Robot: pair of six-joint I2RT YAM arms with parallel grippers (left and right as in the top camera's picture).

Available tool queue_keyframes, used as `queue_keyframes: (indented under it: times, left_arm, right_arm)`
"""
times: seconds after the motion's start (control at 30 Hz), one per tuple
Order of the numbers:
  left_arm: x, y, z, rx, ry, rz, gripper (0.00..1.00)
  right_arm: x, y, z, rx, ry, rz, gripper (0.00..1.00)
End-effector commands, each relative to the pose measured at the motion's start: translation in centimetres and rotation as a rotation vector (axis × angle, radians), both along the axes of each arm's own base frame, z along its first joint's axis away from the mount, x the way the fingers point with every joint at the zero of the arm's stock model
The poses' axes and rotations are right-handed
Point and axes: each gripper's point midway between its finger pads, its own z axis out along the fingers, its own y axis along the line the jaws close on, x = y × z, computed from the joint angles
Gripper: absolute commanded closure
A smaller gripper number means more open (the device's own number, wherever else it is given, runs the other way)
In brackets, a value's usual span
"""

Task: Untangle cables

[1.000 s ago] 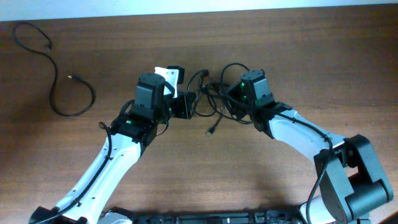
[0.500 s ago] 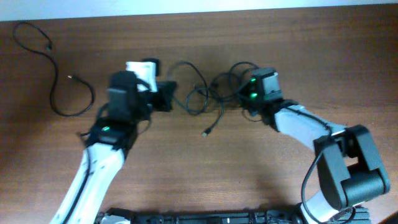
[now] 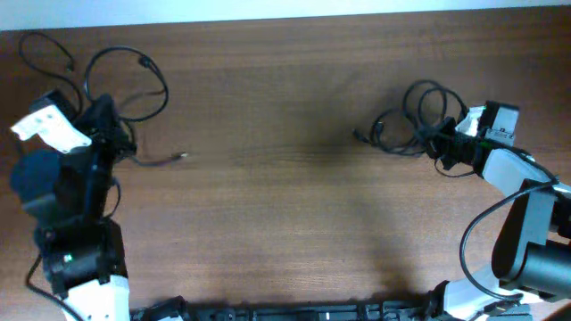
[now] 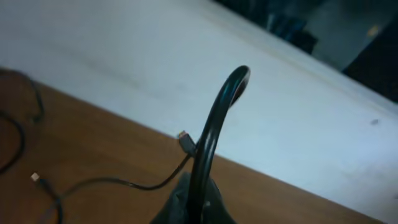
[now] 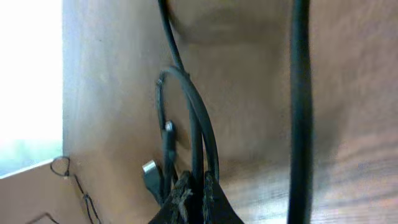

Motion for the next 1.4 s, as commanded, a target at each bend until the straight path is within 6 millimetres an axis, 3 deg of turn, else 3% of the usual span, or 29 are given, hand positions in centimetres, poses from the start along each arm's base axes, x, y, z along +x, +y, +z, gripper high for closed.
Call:
queue_keyframes:
  times: [0.0,0.1,0.17,0.27,0.37,0.47,0.57,0.63,0.7,0.73,0.87,1.0,1.03,1.1,1.17,1.37]
  left_arm:
    - [-1.0,-1.5,2.0,-0.003,-0.057,-0.070,1.00]
    - [-1.7,-0.5,2.9,0.030,-0.082,0.004,1.00]
    - [-2.7,3.0,3.0,0.051,-0.076,0.216,1.00]
    - [-5.6,8.3,3.5,0.085,-0.070,0.564,1.00]
    - [-10.0,13.0,3.8,0.117,-0.064,0.941,1.00]
    - [-13.7,15.4,5.7,0.111,-0.152,1.205,1.00]
    - [-14.9,17.6,5.1,0.122,-0.130,1.331,1.00]
    - [-14.6,19.5,2.2,0.158,0.009,1.383,1.00]
    - [-13.9,20.7,-0.7,0.174,0.135,1.397,1.00]
    - [-13.4,21.6,-3.1,0.133,0.191,1.420,1.00]
    - [-10.4,25.3,-13.0,0.021,0.446,1.330,1.00]
    - [-10.4,27.4,-20.4,-0.054,0.622,1.325,1.00]
    - [-10.4,28.0,-23.8,-0.087,0.696,1.305,1.00]
    - [-10.5,27.7,-27.6,-0.130,0.797,1.259,1.00]
    - [-10.5,27.4,-29.2,-0.148,0.837,1.239,1.00]
    - [-9.2,27.3,-29.2,-0.186,0.794,1.188,1.00]
  right_arm:
    - [-1.3,2.5,0.0,0.023,0.050,0.074,0.96]
    - [-3.6,4.5,-1.8,-0.024,0.184,0.112,0.93]
    - [-4.3,5.5,-2.5,-0.069,0.224,0.141,0.88]
    - [-4.6,7.2,-2.5,-0.077,0.225,0.189,0.66]
    - [-4.8,8.1,-2.7,-0.108,0.229,0.214,0.56]
    - [-4.9,8.6,-2.8,-0.114,0.228,0.229,0.38]
    - [-4.8,8.2,-3.0,-0.137,0.233,0.219,0.25]
    - [-4.8,7.9,-3.1,-0.154,0.235,0.212,0.19]
    - [-4.8,7.9,-3.1,-0.154,0.235,0.211,0.04]
    - [-4.8,7.9,-3.1,-0.154,0.236,0.211,0.02]
    - [-4.8,7.9,-3.1,-0.154,0.236,0.211,0.01]
    - [-4.8,7.9,-3.1,-0.154,0.236,0.211,0.01]
    - [-4.8,7.9,-3.1,-0.154,0.236,0.211,0.01]
    - [-4.8,7.9,-3.1,-0.154,0.235,0.211,0.01]
    - [-4.8,7.9,-3.1,-0.154,0.236,0.211,0.01]
    - [-4.8,7.9,-3.1,-0.154,0.236,0.211,0.01]
